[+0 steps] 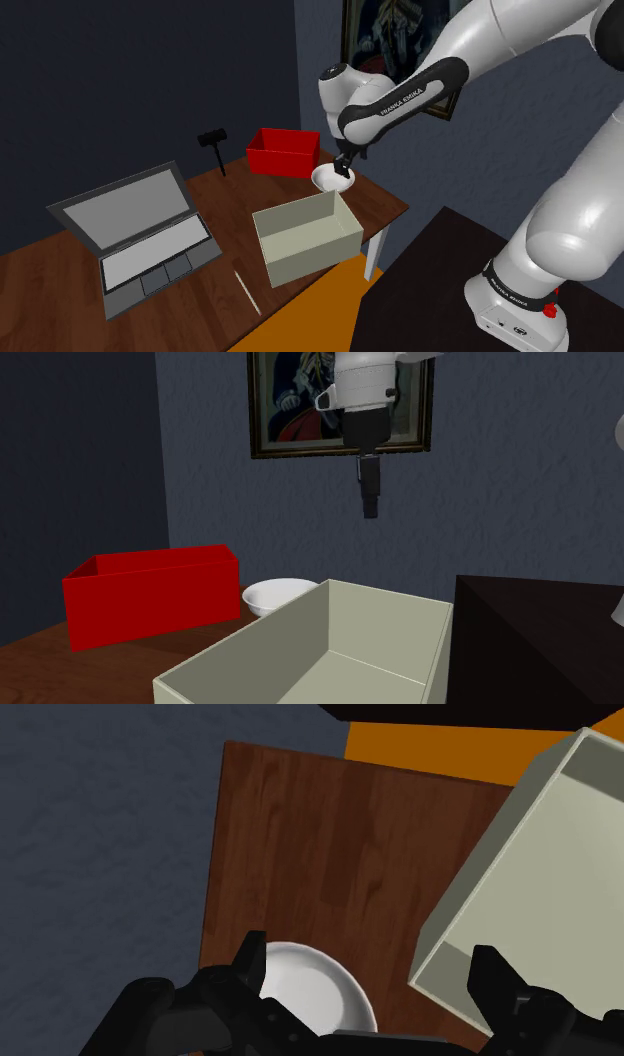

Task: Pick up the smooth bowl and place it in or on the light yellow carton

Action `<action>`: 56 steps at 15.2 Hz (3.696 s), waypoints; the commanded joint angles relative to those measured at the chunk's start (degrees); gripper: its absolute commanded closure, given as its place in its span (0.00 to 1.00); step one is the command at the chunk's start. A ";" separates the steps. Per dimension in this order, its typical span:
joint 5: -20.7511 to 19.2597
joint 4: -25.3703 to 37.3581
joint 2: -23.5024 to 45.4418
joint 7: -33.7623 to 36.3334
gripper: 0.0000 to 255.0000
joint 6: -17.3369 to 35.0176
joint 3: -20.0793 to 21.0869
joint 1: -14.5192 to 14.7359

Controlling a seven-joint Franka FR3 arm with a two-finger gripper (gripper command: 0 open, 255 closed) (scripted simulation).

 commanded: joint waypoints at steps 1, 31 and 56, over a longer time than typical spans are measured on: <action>-2.96 2.95 5.25 2.29 0.00 1.55 0.18 0.21; -20.75 43.32 52.82 10.81 0.00 4.46 -7.11 6.37; -19.51 40.22 45.93 8.42 1.00 1.13 -6.17 5.91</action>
